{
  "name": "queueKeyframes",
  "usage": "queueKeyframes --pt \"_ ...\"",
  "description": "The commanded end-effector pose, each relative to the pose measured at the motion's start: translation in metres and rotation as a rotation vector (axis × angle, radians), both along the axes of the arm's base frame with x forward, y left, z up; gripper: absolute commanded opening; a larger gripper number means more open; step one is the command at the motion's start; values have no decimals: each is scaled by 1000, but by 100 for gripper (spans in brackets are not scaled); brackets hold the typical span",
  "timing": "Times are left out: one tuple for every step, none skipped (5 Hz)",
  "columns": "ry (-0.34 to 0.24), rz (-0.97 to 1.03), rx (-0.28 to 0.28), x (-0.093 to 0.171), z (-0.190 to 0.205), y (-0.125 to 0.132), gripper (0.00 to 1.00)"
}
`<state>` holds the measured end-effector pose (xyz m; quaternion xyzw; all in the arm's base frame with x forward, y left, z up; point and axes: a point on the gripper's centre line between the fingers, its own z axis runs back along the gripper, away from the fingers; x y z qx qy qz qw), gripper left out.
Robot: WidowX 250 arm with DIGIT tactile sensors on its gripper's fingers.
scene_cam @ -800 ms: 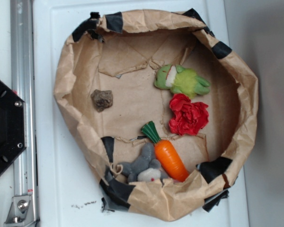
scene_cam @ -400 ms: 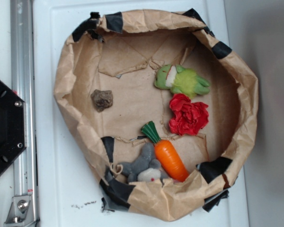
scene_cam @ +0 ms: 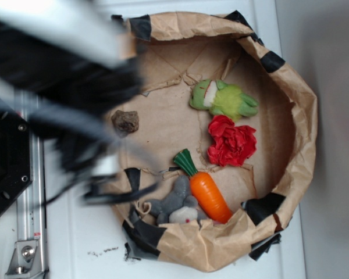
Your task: Grab the rock.
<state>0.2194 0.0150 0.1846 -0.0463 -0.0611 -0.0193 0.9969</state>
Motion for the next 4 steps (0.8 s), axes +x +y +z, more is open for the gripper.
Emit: queueKeyframes --pt "102 -27 14 15 -86 14 100" --pt "198 -107 16 -24 -135 0 100" --pt "224 -129 42 -44 -155 -6 100" --pt "212 -134 68 -39 -161 -5 100"
